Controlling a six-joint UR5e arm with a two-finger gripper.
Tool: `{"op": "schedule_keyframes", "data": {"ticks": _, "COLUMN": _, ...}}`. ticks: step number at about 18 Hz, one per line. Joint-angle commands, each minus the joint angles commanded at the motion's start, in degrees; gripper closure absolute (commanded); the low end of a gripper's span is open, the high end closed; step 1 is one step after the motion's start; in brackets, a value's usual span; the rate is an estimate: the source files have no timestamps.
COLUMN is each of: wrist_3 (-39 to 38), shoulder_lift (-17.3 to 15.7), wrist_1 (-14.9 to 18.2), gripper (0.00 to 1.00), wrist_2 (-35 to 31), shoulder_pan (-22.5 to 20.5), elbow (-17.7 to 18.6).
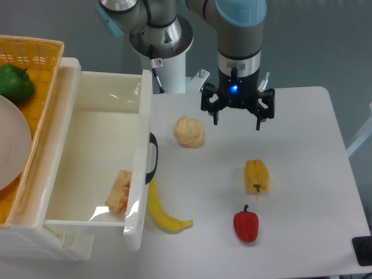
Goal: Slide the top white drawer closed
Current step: 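Lower the open gripper from above the table toward the drawer front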
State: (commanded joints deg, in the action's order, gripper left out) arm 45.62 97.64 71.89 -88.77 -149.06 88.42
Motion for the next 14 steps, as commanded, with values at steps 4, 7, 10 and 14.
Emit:
{"op": "schedule_keyframes", "data": {"ticks": 4, "wrist_3": -0.3, "shoulder_lift": 1.1, "wrist_1": -0.1, "gripper": 0.00, "wrist_2": 0.0, "shoulder_pan": 0.1, "elbow": 0.1}}
{"op": "schedule_keyframes", "data": {"ticks": 7, "wrist_3": -1.9, "shoulder_lift": 1.3, "wrist_1": 0.0, "gripper": 0.00, "wrist_2": -0.2, "shoulder_pan": 0.1, "elbow": 0.3}}
{"op": "schedule_keyframes", "data": {"ticks": 10, "wrist_3": -2.0, "shoulder_lift": 1.9, "wrist_1": 0.0, "gripper": 0.00, "wrist_2": 0.0, "shoulder_pan": -0.1, "elbow": 0.3}}
{"op": "schedule_keyframes", "data": {"ticks": 14, "wrist_3": -11.3, "shoulder_lift": 3.7, "wrist_1": -1.4, "gripper": 0.00, "wrist_2": -0.3, "shoulder_pan": 0.3, "elbow": 1.1}}
